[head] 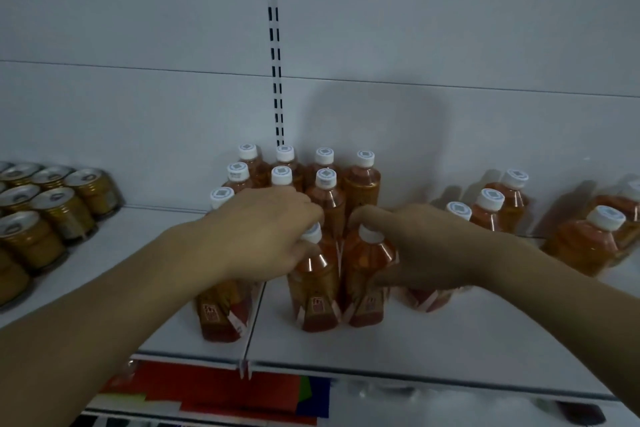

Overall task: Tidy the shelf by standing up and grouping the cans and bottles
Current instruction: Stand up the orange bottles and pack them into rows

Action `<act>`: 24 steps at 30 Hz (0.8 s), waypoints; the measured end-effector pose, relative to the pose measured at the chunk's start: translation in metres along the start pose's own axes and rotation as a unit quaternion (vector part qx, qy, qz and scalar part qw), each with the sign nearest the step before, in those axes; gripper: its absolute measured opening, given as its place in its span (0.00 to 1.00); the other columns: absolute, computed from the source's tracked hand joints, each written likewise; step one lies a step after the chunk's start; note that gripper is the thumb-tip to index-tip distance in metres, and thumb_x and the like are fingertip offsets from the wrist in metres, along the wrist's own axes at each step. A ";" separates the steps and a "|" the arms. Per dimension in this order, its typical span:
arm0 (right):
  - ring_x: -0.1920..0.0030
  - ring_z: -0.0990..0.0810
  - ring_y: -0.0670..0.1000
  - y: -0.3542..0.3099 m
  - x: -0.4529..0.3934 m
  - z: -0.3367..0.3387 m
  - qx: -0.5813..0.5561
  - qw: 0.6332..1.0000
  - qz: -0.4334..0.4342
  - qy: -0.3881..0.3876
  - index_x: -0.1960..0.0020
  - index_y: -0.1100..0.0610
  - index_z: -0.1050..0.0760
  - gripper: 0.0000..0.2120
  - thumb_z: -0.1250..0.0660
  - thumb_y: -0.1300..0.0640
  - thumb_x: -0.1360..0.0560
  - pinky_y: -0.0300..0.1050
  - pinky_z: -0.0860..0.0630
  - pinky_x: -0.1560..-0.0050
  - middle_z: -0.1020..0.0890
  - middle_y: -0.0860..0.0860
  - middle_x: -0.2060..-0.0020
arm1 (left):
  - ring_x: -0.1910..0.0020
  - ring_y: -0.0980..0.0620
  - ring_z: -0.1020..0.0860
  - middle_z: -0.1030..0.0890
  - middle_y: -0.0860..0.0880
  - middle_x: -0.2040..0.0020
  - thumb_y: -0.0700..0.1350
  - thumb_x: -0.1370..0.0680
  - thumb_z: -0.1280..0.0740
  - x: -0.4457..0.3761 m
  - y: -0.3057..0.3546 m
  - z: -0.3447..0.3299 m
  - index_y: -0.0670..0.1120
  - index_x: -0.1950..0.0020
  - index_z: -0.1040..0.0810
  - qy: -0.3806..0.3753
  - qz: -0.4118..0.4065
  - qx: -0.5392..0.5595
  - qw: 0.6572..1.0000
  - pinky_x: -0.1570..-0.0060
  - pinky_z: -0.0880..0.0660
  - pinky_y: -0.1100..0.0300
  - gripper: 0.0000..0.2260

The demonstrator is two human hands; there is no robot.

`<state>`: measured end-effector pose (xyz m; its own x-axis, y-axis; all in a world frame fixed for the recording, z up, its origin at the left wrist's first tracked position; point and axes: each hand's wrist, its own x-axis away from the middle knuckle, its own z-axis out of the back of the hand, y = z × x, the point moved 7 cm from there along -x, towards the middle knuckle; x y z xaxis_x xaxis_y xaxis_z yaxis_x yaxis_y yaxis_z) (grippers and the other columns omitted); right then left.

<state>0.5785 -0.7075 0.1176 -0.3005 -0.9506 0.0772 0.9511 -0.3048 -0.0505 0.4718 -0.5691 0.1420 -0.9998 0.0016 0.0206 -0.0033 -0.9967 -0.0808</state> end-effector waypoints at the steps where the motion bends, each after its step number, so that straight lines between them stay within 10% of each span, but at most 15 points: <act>1: 0.57 0.26 0.44 -0.004 -0.005 -0.001 -0.009 1.000 -0.004 0.002 0.24 0.41 0.40 0.37 0.24 0.38 0.24 0.45 0.25 0.55 0.24 0.42 0.50 | 0.42 0.54 0.25 0.23 0.56 0.45 0.60 0.17 0.36 0.001 -0.004 0.002 0.55 0.36 0.23 -0.004 0.000 -0.004 1.000 0.45 0.23 0.50 0.14; 4: 0.59 0.29 0.42 -0.020 -0.021 -0.004 -0.023 0.999 -0.021 0.021 0.23 0.45 0.40 0.38 0.23 0.40 0.24 0.43 0.31 0.59 0.28 0.41 0.55 | 0.42 0.53 0.24 0.25 0.56 0.47 0.59 0.18 0.34 0.001 -0.017 0.005 0.55 0.38 0.23 -0.006 0.000 -0.010 1.000 0.49 0.23 0.50 0.12; 14: 0.28 0.28 0.54 -0.030 -0.048 -0.001 0.044 0.992 -0.071 0.095 0.18 0.44 0.40 0.44 0.23 0.38 0.26 0.57 0.23 0.33 0.29 0.44 0.24 | 0.45 0.48 0.24 0.30 0.55 0.56 0.58 0.19 0.31 -0.015 -0.065 -0.005 0.55 0.47 0.25 0.023 0.004 0.035 0.999 0.51 0.25 0.49 0.08; 24: 0.31 0.27 0.54 -0.034 -0.044 -0.006 0.025 0.988 -0.100 0.115 0.18 0.47 0.40 0.43 0.23 0.40 0.26 0.57 0.22 0.37 0.27 0.47 0.29 | 0.48 0.52 0.27 0.30 0.58 0.56 0.58 0.20 0.30 -0.026 -0.071 -0.009 0.54 0.45 0.22 0.026 -0.017 0.063 0.998 0.51 0.25 0.49 0.10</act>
<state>0.5588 -0.6553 0.1101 -0.4856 -0.8615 -0.1485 0.8717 -0.4900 -0.0079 0.4982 -0.4977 0.1382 -0.9988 0.0373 -0.0306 -0.0386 -0.9983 0.0445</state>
